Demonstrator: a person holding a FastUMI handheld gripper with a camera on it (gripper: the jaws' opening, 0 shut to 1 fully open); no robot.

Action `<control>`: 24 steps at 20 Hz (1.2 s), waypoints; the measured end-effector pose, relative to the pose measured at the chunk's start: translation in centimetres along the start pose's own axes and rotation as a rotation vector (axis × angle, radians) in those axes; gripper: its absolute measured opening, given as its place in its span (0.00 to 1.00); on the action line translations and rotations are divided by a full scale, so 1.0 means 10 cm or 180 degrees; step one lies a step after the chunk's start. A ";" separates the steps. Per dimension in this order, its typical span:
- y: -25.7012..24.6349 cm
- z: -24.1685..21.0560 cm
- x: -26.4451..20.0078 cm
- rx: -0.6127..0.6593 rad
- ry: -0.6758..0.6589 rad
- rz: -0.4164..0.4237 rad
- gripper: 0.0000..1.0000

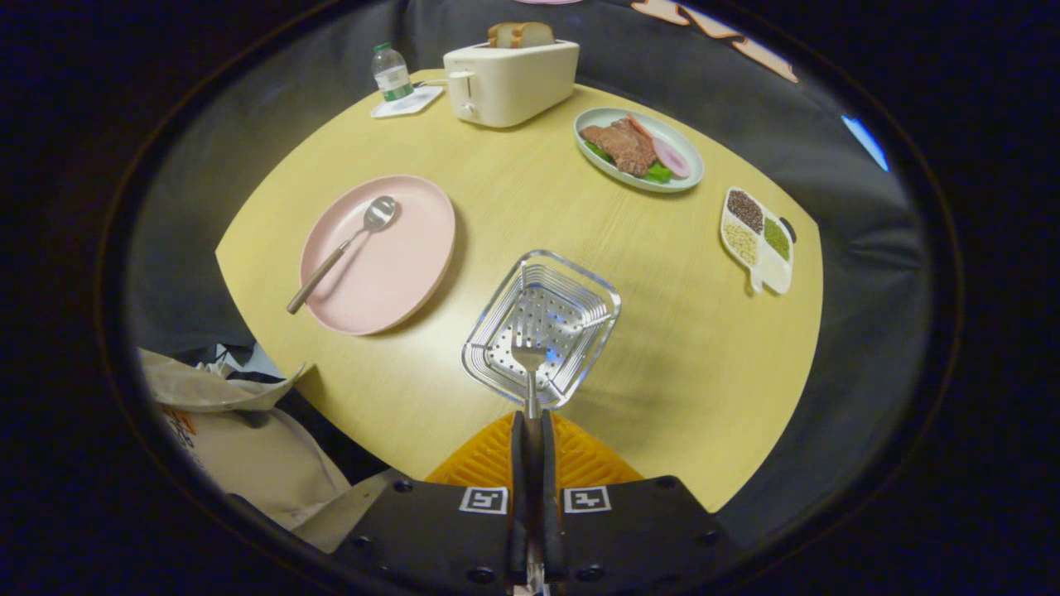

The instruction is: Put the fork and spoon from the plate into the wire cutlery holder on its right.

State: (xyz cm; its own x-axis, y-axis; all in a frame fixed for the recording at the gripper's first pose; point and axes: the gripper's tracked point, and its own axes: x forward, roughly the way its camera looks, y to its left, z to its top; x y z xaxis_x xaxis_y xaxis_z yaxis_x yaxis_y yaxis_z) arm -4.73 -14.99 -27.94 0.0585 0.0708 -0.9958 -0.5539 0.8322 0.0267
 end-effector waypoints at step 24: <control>0.08 0.48 0.03 0.0117 -0.0222 -0.0041 0.62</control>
State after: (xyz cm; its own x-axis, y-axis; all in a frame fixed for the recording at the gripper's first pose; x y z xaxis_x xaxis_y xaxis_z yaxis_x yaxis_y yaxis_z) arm -1.21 -11.70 -27.76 0.1237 0.0971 -0.9876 -0.5219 0.8528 0.0185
